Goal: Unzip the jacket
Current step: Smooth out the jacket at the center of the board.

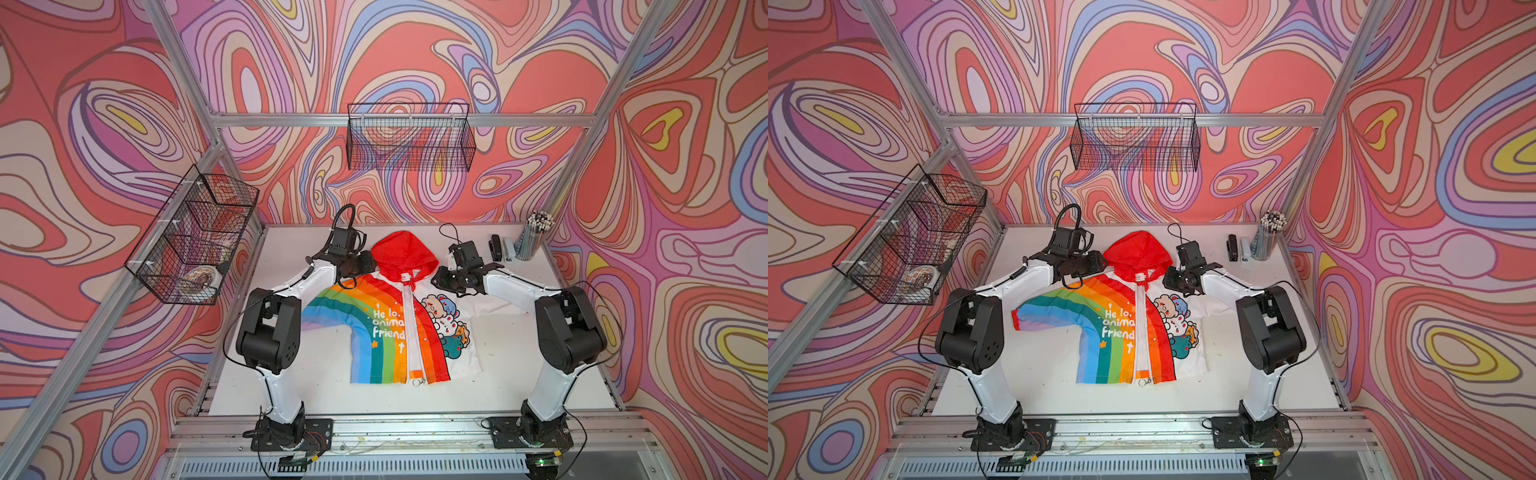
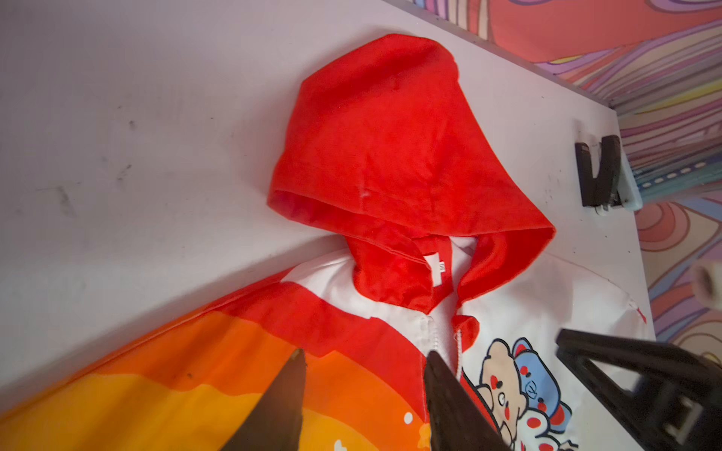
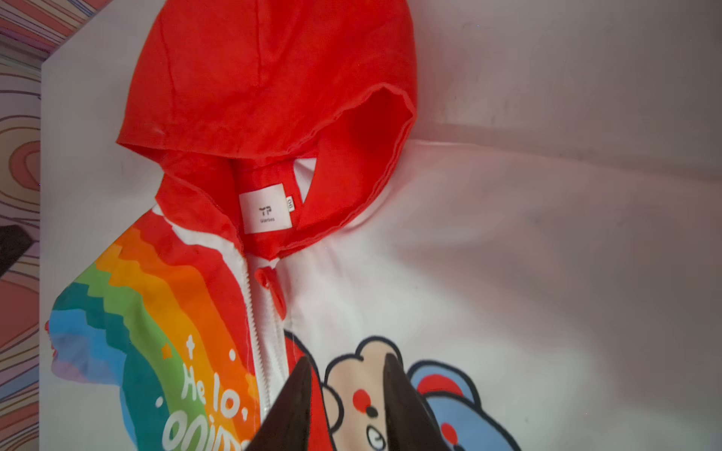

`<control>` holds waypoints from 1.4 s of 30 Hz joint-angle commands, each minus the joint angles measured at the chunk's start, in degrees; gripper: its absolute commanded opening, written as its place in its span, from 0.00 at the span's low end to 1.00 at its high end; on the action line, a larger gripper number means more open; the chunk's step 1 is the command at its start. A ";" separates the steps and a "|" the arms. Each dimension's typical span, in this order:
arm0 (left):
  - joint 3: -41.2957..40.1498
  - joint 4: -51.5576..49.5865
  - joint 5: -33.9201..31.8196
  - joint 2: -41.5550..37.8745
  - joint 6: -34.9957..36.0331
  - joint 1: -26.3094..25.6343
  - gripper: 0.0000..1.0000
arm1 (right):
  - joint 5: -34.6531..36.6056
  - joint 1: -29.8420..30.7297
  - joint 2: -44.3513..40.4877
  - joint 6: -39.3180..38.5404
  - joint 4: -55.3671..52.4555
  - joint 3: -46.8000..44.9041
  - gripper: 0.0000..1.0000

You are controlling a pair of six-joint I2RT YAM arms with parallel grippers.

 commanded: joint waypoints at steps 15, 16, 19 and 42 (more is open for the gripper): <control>4.42 -2.33 0.43 11.92 0.60 -1.59 0.26 | 2.77 -1.50 17.98 -0.80 -9.58 15.91 0.21; 4.76 -2.38 -0.16 12.55 0.23 -1.59 0.26 | 3.01 -1.55 18.37 -0.76 -9.58 16.16 0.21; 5.29 -4.61 -2.62 14.02 -0.60 -1.55 0.25 | 3.71 -2.23 19.34 -0.41 -10.25 16.73 0.21; 6.45 -7.20 -4.40 17.09 -2.37 -0.26 0.22 | 12.92 -35.19 -11.20 1.08 -6.78 -12.77 0.41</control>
